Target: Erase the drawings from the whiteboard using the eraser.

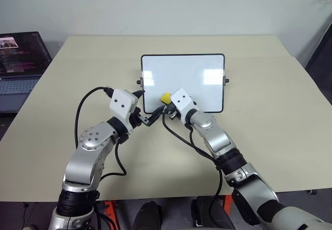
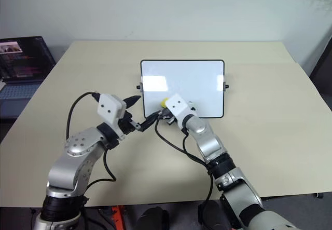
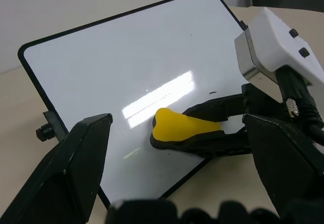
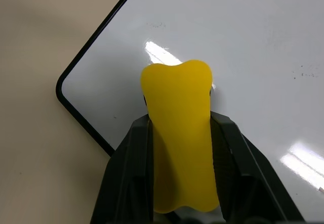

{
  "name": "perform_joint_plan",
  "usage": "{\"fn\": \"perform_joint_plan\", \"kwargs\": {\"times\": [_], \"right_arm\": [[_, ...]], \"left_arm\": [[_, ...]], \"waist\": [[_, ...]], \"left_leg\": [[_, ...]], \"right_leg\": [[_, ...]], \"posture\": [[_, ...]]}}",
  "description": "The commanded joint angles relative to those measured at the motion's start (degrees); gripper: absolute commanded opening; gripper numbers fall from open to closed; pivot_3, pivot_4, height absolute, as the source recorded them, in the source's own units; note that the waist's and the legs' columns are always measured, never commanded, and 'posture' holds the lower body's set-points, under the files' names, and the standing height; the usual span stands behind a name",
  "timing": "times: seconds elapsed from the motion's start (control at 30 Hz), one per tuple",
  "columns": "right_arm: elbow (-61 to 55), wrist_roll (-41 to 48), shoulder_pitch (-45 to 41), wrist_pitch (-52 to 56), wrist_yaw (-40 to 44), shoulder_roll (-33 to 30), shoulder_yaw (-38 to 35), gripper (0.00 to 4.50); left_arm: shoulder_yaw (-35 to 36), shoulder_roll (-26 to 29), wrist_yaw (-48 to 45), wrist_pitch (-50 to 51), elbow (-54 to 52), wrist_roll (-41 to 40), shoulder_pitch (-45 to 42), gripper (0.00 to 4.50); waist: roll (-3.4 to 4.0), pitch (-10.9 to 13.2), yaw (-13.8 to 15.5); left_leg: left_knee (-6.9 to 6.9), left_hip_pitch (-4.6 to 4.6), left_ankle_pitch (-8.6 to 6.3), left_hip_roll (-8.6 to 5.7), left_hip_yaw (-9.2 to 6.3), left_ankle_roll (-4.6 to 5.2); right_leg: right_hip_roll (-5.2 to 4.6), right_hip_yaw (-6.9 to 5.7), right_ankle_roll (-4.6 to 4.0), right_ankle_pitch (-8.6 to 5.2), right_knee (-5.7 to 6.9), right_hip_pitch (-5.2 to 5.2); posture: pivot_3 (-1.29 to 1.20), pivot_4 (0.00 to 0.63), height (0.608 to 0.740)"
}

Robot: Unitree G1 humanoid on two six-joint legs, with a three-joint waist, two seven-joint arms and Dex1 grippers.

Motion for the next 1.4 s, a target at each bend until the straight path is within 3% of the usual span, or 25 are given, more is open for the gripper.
{"fn": "perform_joint_plan", "kwargs": {"times": [0.03,0.37,0.83,1.17,1.4], "right_arm": [[-6.79,1.24,-0.50,3.02,0.16,-0.87,-2.51,1.19],[-24.13,4.54,-3.45,17.07,1.80,-6.85,-8.43,1.19],[-12.37,1.81,1.00,6.30,-0.71,-11.02,-6.29,1.19],[-10.86,0.29,1.86,8.27,2.08,-14.89,-4.61,1.19],[-15.75,0.49,5.14,10.88,4.01,-16.59,-3.38,1.19]], "left_arm": [[-0.50,-0.44,-0.34,-1.23,-0.87,-0.38,-1.40,4.50],[-1.70,-1.15,-1.69,-3.17,3.30,0.16,-4.43,4.50],[-0.88,-0.05,-2.61,-3.21,3.31,0.10,-4.62,4.50],[0.04,0.80,-2.13,-2.29,2.49,-0.25,-4.09,4.50],[-0.51,0.22,-1.84,-2.55,2.32,-0.17,-3.73,4.50]], "waist": [[0.00,0.03,0.24],[0.00,0.03,1.08],[0.00,0.03,1.07],[-0.02,0.01,1.16],[-0.03,0.00,1.24]], "left_leg": [[0.00,-0.03,0.00,0.00,0.00,0.00],[0.07,-0.98,0.02,-0.03,0.01,-0.03],[0.04,-1.07,0.02,-0.06,0.10,-0.02],[0.14,-0.99,0.02,-0.07,0.06,-0.01],[0.15,-0.94,0.02,-0.07,0.03,-0.01]], "right_leg": [[0.00,0.00,0.00,0.00,-0.01,-0.01],[-0.04,-0.02,0.00,0.00,0.06,-1.01],[-0.06,0.02,0.00,0.00,0.02,-1.07],[-0.06,0.00,0.00,0.00,0.07,-0.97],[-0.06,-0.03,0.00,0.00,0.07,-0.90]], "posture": [[0.00,0.150,0.740],[0.00,0.150,0.740],[0.00,0.150,0.740],[0.00,0.150,0.740],[0.00,0.150,0.740]]}}
